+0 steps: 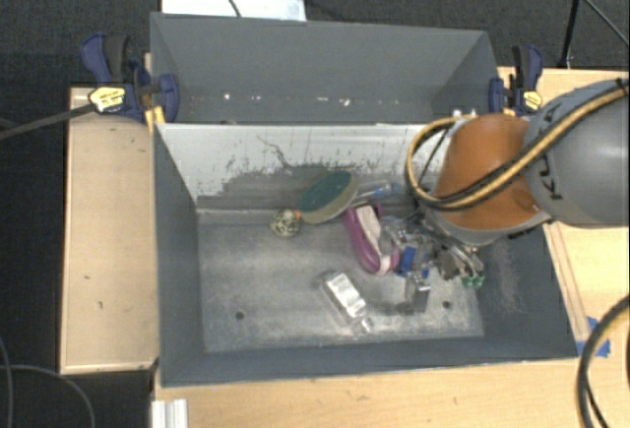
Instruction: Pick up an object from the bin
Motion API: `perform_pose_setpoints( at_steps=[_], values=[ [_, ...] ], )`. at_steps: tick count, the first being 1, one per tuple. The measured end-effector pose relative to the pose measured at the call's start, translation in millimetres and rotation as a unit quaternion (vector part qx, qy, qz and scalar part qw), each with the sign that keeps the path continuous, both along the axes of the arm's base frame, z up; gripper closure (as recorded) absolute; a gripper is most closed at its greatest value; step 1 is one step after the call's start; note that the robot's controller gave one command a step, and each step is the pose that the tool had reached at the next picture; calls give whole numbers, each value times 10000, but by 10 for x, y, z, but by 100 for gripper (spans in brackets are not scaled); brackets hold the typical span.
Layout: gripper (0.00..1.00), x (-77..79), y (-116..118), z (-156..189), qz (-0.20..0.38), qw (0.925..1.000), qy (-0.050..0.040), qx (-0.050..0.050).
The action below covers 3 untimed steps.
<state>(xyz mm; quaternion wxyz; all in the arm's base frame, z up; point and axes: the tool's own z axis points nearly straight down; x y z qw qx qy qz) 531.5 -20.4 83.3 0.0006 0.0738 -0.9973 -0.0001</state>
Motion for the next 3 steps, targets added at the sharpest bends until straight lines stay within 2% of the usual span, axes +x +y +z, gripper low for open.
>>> perform_pose_setpoints(
  at_steps=[1, 2, 3],
  values=[
    [0, 514, -820, -83, 1599, 9871, -27, -11],
    [100, 512, -795, -85, 1587, 9873, -22, 5],
    [0, 512, -795, -85, 1575, 9875, -20, 6]
  ],
)
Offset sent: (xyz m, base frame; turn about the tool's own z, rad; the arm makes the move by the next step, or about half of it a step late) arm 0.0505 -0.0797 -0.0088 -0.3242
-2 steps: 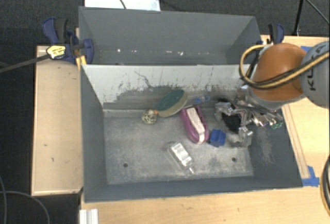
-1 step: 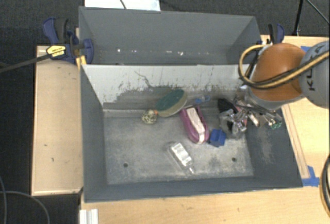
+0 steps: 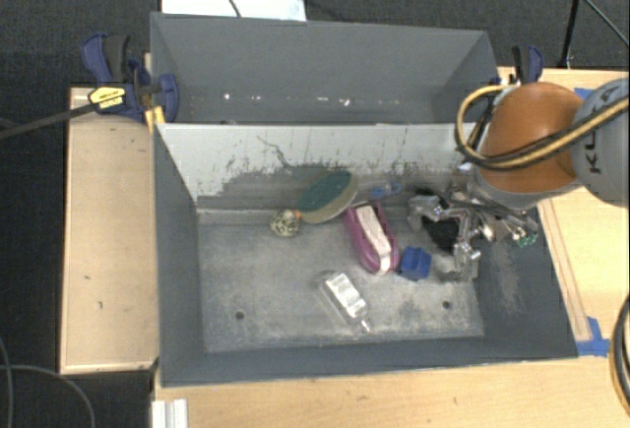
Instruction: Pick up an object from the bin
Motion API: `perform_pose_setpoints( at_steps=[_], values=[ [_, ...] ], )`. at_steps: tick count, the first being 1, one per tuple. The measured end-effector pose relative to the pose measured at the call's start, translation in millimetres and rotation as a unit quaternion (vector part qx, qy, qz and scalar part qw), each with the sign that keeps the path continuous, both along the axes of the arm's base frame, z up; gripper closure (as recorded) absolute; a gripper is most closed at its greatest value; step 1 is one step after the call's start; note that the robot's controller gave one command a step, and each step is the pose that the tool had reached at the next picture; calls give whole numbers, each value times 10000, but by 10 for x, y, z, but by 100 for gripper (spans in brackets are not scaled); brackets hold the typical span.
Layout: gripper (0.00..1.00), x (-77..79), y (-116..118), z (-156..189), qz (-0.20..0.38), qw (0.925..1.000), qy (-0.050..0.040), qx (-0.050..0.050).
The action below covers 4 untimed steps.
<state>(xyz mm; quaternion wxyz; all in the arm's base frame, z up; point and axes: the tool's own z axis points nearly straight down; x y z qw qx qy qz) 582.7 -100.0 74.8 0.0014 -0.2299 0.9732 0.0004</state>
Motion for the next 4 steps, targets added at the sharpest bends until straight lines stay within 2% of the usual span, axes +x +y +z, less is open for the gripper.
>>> perform_pose_setpoints(
  at_steps=[1, 2, 3, 4],
  values=[
    [100, 0, 1, 0, -13, 10000, 2, 2],
    [0, 1, 0, 3, -24, 10000, 1, 1],
    [0, -166, 483, -44, 1284, 9917, 5, -2],
    [100, -163, 473, -41, 1262, 9920, 2, -4]
  ],
)
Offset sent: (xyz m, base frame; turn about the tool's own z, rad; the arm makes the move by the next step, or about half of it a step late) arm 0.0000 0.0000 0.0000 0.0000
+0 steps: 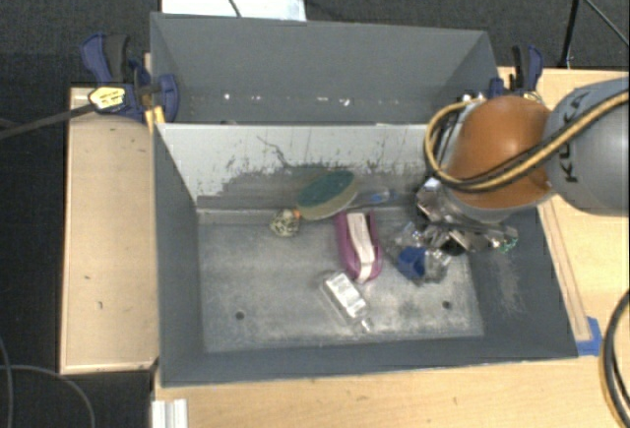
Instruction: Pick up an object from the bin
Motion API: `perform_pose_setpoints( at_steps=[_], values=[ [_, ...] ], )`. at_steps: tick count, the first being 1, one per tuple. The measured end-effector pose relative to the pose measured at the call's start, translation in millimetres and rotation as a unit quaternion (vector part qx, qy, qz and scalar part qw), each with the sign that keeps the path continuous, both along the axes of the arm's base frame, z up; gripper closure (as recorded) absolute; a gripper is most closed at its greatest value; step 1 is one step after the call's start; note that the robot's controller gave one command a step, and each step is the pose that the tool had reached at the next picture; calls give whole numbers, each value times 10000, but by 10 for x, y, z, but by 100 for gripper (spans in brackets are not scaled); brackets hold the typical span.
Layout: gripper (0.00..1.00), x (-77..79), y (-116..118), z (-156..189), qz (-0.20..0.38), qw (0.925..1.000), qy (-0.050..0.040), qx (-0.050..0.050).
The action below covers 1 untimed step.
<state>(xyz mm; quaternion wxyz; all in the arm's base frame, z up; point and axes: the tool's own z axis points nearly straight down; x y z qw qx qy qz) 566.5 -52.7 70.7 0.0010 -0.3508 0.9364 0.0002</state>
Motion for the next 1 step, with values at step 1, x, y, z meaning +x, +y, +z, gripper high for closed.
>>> perform_pose_setpoints(
  at_steps=[1],
  values=[
    [100, -287, -142, 1341, 153, 9999, -37, -12]
  ],
)
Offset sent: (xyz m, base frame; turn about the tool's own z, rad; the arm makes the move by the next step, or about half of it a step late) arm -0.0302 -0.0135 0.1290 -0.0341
